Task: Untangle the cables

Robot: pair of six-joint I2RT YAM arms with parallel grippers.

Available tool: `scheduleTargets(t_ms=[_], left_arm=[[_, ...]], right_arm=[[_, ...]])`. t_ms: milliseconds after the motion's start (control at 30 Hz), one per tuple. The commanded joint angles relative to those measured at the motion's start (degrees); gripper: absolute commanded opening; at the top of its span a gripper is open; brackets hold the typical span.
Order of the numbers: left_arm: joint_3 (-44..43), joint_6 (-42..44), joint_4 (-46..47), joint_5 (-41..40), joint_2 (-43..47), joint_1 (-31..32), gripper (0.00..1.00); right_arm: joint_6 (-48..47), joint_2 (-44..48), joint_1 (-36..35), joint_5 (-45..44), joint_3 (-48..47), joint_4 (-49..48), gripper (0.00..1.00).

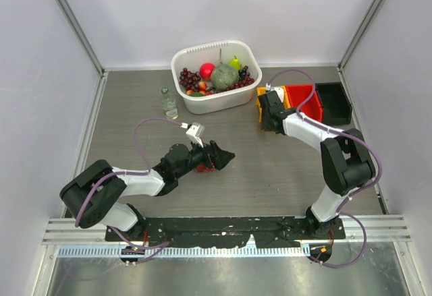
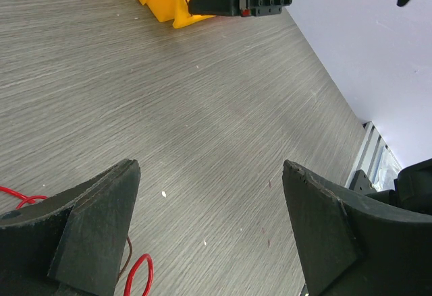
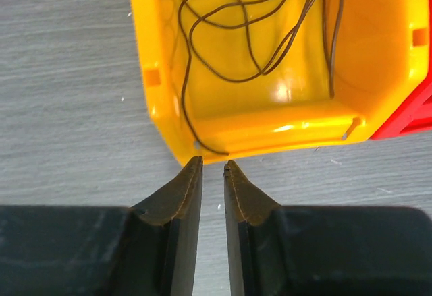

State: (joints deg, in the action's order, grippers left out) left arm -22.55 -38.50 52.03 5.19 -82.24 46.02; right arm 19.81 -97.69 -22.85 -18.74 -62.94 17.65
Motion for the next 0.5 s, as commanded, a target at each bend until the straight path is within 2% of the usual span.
scheduleTargets(t_ms=[0,467], left_arm=[[-0.5,1.1,2.1,-0.5,0.8,-0.1,0.90],[-0.7,1.1,1.9,-0.5,0.5,0.0,0.90]], right_arm=[[-0.7,5.1,-1.1,-3.2,1.6,-0.8,0.26],[-1.4,-2.5,-1.1,-5.6,-2.4,-2.4,0.25]])
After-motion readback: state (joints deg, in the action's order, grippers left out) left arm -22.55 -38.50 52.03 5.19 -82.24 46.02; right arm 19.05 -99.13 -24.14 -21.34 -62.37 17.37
